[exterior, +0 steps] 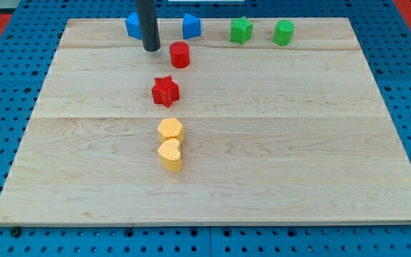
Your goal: Move the green blocks slightly towards the center right
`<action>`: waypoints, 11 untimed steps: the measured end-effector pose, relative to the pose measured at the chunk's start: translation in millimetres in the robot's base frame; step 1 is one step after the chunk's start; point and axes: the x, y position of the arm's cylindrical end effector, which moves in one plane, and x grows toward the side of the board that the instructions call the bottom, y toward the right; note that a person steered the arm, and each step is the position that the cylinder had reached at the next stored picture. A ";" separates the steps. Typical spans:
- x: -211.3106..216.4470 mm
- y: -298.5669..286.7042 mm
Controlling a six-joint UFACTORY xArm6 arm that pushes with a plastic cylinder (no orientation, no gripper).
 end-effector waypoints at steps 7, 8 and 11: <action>-32.2 101.4; -48.8 126.2; -71.7 149.1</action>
